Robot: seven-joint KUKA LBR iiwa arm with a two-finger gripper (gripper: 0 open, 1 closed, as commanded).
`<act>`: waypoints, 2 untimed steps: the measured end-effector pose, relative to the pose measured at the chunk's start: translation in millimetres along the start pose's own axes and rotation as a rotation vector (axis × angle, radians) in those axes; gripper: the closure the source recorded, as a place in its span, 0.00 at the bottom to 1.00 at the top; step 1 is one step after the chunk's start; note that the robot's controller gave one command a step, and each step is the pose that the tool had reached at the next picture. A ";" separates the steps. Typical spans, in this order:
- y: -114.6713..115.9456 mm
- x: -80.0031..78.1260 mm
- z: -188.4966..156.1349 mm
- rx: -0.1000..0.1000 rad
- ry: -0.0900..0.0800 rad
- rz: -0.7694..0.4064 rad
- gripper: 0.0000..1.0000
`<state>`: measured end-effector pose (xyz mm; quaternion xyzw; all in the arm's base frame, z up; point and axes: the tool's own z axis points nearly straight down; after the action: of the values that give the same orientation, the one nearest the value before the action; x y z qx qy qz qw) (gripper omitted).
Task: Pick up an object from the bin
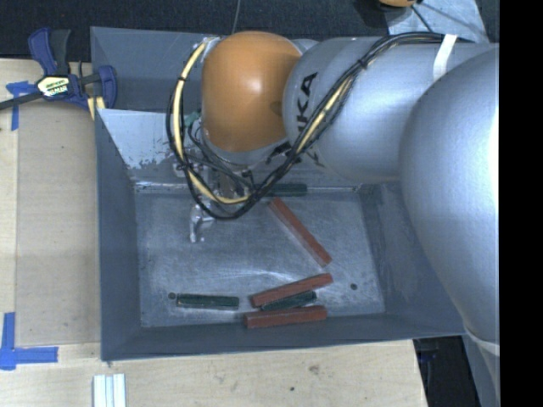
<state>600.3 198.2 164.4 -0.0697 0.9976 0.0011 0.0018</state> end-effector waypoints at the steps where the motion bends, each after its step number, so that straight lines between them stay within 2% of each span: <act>1: -40.8 23.1 -5.4 0.003 0.002 -0.081 0.00; 2: -42.3 74.6 32.0 0.001 -0.001 0.010 0.00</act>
Offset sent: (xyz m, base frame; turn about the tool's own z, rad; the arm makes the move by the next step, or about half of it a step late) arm -0.0980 -0.0572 -0.0583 -0.0420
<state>532.4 146.0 132.0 -0.0648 0.9979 0.0006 0.0026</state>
